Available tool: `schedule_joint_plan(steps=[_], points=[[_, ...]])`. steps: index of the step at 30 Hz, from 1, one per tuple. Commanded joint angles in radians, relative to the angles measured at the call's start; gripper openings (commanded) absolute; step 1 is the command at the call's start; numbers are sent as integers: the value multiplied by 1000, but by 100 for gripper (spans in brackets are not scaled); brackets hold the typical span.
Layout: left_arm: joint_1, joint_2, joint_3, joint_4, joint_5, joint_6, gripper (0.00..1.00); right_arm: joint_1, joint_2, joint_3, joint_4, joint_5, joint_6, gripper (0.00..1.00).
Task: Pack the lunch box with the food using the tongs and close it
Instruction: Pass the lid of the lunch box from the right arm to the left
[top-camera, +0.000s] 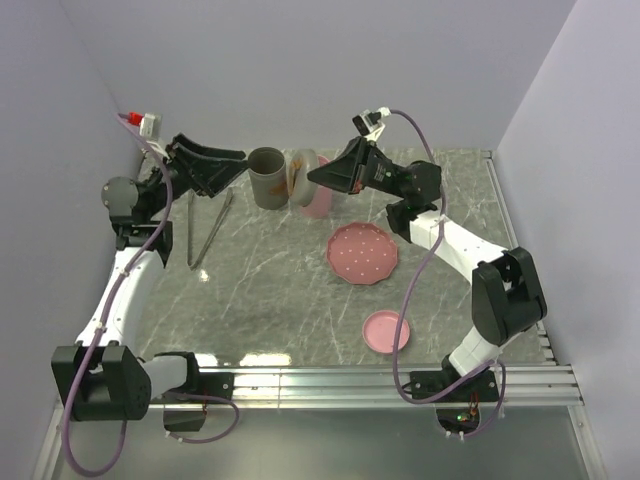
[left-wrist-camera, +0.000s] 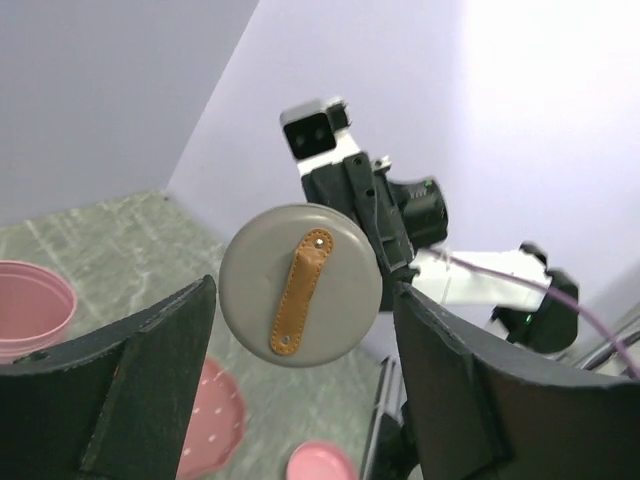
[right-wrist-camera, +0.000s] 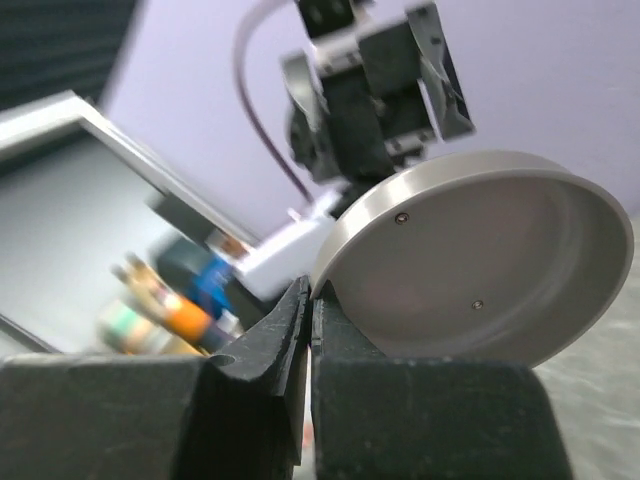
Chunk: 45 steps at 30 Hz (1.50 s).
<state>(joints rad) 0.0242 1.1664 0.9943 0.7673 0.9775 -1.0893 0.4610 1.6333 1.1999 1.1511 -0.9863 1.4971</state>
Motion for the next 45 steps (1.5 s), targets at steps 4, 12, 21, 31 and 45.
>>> schedule_joint_plan(steps=[4,12,21,31,45], points=[[-92,-26,-42,138,-192,-60,72,-8,-36,-100,303,244,330,0],[-217,-14,-51,38,-261,38,65,4,-79,-149,320,327,390,0],[-319,12,-5,-157,-283,175,61,28,-92,-138,329,305,368,0],[-343,26,-6,-118,-252,172,56,59,-96,-126,325,298,364,0],[-372,32,-26,-77,-212,154,19,61,-102,-140,315,296,359,0]])
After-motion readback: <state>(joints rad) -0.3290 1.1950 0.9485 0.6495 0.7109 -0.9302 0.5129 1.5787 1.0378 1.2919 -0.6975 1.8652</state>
